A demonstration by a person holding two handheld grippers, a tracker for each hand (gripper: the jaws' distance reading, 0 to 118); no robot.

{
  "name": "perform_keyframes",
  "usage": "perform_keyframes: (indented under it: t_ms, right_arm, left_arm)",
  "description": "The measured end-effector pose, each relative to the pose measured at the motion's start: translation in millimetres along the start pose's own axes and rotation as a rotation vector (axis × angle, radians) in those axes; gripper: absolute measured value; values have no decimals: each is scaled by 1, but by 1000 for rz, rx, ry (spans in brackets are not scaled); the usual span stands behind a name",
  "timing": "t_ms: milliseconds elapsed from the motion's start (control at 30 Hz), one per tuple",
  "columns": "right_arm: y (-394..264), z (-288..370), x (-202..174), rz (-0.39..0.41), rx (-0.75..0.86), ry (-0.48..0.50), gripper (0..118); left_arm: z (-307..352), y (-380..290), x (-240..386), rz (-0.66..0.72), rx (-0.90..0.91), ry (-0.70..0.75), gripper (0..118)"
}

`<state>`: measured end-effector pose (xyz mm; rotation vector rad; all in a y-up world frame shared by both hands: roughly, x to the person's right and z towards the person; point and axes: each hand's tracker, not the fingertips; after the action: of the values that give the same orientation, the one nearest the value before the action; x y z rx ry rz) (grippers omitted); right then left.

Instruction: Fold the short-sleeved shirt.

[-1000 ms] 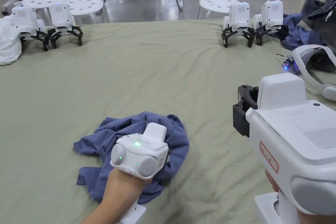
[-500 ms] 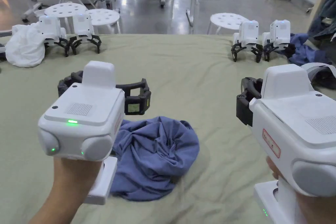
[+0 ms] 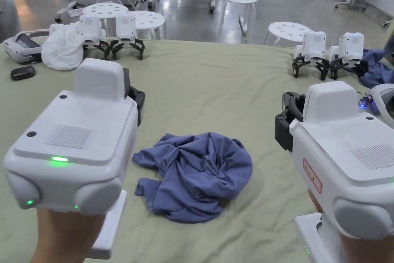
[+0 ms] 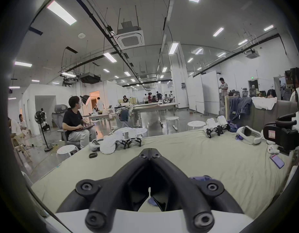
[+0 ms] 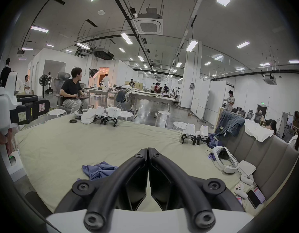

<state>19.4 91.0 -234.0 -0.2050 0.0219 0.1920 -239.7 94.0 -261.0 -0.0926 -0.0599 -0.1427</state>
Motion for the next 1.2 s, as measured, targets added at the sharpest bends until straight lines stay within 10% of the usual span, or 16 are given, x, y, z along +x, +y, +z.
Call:
perform_keyframes:
  t_ms: [767, 1200]
  right_arm:
    - [-5, 0, -16, 12, 15, 21, 5]
    - [-24, -29, -12, 6, -53, 36, 5]
  left_arm:
    - [9, -20, 4, -20, -28, -3, 0]
    - [-86, -81, -2, 59, -375, -87, 0]
